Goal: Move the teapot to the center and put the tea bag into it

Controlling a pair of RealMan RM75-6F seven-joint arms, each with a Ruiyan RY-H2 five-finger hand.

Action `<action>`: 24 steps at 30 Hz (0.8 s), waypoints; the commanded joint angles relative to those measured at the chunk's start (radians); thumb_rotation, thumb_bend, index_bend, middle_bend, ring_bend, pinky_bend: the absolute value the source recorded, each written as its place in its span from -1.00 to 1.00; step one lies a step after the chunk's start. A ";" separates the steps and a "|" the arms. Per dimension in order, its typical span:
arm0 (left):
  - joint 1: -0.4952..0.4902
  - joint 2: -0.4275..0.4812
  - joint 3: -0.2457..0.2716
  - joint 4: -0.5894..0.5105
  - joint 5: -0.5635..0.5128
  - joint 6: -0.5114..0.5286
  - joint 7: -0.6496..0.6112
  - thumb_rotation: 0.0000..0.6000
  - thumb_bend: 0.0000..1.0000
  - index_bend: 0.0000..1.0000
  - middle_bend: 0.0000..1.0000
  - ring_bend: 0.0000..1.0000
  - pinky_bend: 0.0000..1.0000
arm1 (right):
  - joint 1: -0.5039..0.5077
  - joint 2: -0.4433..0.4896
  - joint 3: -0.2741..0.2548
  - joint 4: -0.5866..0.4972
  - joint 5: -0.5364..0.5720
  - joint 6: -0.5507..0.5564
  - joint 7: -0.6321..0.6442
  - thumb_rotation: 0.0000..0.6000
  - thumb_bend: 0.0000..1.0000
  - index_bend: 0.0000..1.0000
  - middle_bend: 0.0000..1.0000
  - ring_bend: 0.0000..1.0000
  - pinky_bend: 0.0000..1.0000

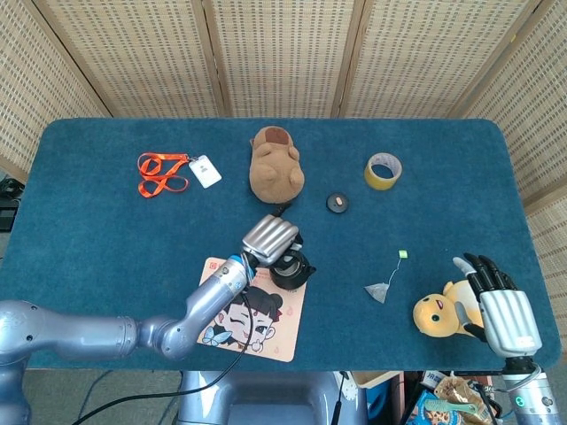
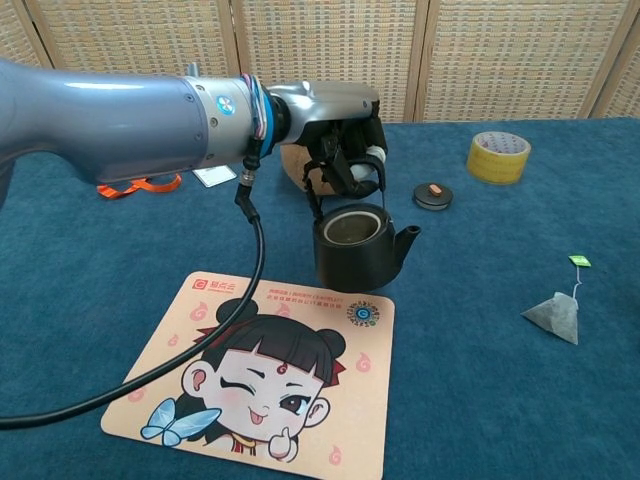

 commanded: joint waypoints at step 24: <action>-0.108 -0.157 0.020 0.185 -0.061 0.022 0.070 1.00 -0.08 0.65 0.53 0.31 -1.00 | -0.006 -0.005 -0.002 0.024 0.022 -0.002 0.023 1.00 0.14 -0.64 -0.58 -0.71 -0.37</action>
